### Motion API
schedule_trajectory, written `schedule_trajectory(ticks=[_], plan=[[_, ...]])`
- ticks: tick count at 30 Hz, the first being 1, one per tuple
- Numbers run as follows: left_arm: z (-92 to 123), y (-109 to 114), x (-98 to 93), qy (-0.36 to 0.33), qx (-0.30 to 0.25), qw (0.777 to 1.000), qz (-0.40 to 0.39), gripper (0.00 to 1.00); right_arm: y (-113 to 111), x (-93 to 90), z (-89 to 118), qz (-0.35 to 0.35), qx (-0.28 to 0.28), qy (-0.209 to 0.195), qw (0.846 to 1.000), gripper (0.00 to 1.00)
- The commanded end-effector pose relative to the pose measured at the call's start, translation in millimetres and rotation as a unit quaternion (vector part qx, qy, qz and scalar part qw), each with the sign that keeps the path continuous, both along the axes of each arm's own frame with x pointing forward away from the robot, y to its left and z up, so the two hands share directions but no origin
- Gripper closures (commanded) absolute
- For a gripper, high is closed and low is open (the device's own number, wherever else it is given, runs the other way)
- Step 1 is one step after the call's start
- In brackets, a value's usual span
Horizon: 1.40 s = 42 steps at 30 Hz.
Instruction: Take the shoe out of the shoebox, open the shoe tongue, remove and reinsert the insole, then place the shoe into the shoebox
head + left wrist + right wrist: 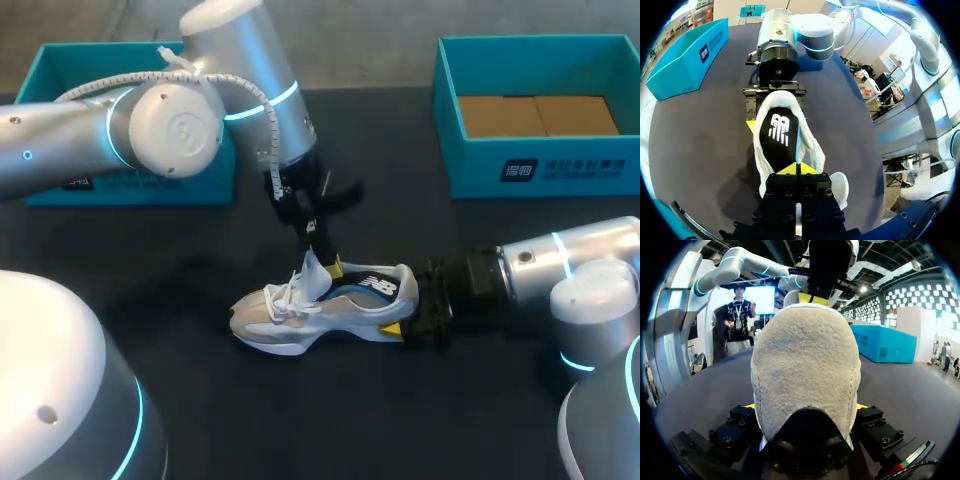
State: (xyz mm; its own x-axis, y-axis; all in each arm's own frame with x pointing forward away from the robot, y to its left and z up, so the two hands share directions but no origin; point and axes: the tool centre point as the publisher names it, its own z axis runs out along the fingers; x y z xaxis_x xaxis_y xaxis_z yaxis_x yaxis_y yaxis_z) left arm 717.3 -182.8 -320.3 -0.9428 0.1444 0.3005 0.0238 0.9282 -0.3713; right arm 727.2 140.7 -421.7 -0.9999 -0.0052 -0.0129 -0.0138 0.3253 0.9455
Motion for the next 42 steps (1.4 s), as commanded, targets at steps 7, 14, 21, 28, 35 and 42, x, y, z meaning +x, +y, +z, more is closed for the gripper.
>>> schedule_trajectory(ticks=[7,14,21,28,35,42], plan=[[0.2,-1.9,-14.2,-0.046,0.022,0.999,-0.009,0.55,1.3,-0.8,-2.5,-0.001,-0.001,-0.001,1.0,1.0],[-3.6,-9.1,-15.4,-0.07,0.043,0.997,-0.007,0.57,1.3,-0.8,-2.5,-0.001,-0.001,-0.001,1.0,1.0],[-11.4,-16.4,-15.7,-0.099,0.065,0.993,-0.003,0.58,1.3,-0.8,-2.5,-0.001,-0.001,-0.001,1.0,1.0],[-12.5,-22.0,-11.2,-0.114,0.075,0.991,0.005,0.64,1.3,-0.8,-2.5,-0.001,-0.001,-0.001,1.0,1.0],[-21.3,-25.5,-17.9,-0.138,0.092,0.986,0.0,0.62,1.3,-0.8,-2.5,-0.001,-0.001,-0.001,1.0,1.0],[-31.0,-30.2,-18.0,-0.164,0.11,0.98,0.002,0.63,1.3,-0.8,-2.5,-0.001,-0.001,-0.001,1.0,1.0]])
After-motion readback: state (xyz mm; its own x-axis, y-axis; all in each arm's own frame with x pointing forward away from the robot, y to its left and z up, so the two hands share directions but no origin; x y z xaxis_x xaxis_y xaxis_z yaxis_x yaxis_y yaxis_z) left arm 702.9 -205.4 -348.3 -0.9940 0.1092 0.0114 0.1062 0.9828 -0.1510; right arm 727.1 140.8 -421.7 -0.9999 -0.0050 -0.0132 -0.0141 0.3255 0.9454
